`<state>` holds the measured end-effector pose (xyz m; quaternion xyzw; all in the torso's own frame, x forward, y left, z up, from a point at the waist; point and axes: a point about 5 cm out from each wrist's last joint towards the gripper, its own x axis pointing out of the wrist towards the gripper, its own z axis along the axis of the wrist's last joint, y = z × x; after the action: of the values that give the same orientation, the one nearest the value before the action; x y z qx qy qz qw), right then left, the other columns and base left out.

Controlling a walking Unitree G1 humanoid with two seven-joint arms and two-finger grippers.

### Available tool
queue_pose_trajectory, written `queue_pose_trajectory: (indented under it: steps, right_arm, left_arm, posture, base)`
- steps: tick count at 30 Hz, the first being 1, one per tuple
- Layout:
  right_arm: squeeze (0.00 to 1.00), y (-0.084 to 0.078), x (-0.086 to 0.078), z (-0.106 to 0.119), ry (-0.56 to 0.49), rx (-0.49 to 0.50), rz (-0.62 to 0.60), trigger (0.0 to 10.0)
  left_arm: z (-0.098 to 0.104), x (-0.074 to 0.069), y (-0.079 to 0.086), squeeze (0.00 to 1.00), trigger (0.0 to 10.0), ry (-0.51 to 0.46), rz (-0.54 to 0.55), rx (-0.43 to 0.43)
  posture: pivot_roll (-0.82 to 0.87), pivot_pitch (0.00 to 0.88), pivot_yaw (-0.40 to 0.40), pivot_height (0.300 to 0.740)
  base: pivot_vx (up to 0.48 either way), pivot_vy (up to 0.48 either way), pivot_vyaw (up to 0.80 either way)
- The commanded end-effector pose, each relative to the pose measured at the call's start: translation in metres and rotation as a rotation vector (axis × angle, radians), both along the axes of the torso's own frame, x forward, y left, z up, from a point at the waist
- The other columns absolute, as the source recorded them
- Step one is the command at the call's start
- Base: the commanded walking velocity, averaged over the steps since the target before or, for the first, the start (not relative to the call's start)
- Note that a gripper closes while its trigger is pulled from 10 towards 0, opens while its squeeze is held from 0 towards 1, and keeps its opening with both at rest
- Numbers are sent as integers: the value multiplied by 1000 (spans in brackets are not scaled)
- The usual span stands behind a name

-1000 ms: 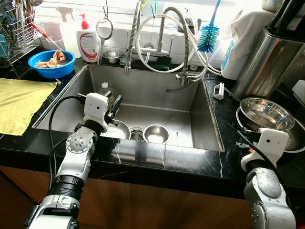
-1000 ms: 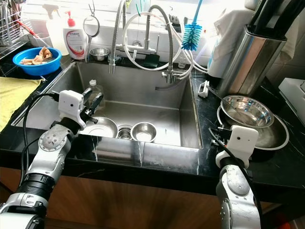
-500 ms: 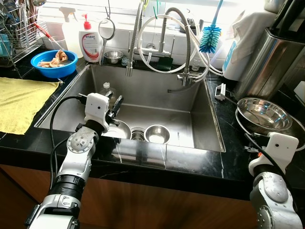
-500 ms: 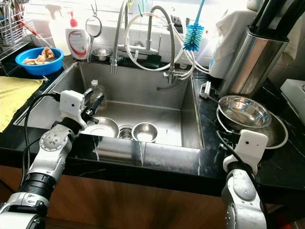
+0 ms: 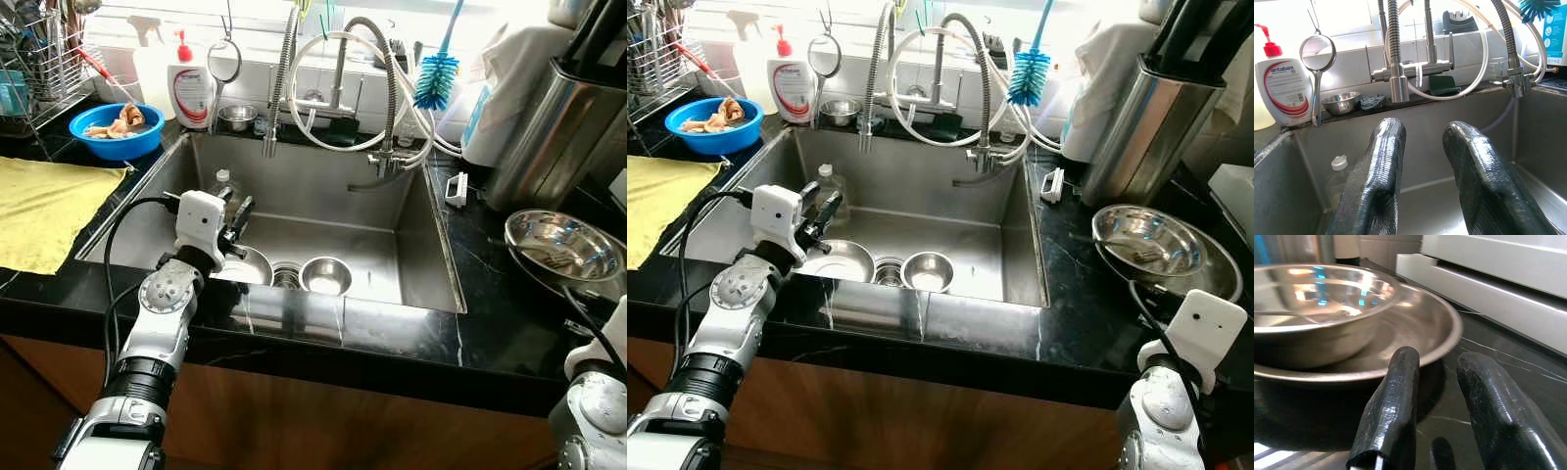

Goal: Kitchen organization

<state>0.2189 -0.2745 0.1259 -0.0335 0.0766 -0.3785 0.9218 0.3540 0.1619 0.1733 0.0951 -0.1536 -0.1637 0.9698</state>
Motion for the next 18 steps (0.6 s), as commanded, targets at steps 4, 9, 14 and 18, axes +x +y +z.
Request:
queue_pose_trajectory:
  steps: [4,9,14,18]
  right_arm:
    - [0,-6,-8,-2,21,2,-59,10000]
    - [0,-5,-6,6,4,-48,-71,10000]
    - [0,-13,-14,21,-27,-177,-193,10000]
    - [0,-5,-7,40,-82,-313,-129,10000]
  left_arm:
    - [6,2,-6,0,10000,-22,-25,19]
    - [7,2,-4,0,10000,-24,-20,18]
    - [7,2,-4,0,10000,-25,-17,16]
    - [7,2,-4,0,10000,-26,-14,14]
  posture:
    - [79,0,-63,740]
    - [79,0,-65,740]
    - [83,0,-69,740]
    - [80,0,-69,740]
  base:
    - [0,0,0]
    - [0,0,0]
    - [0,0,0]
    - [0,0,0]
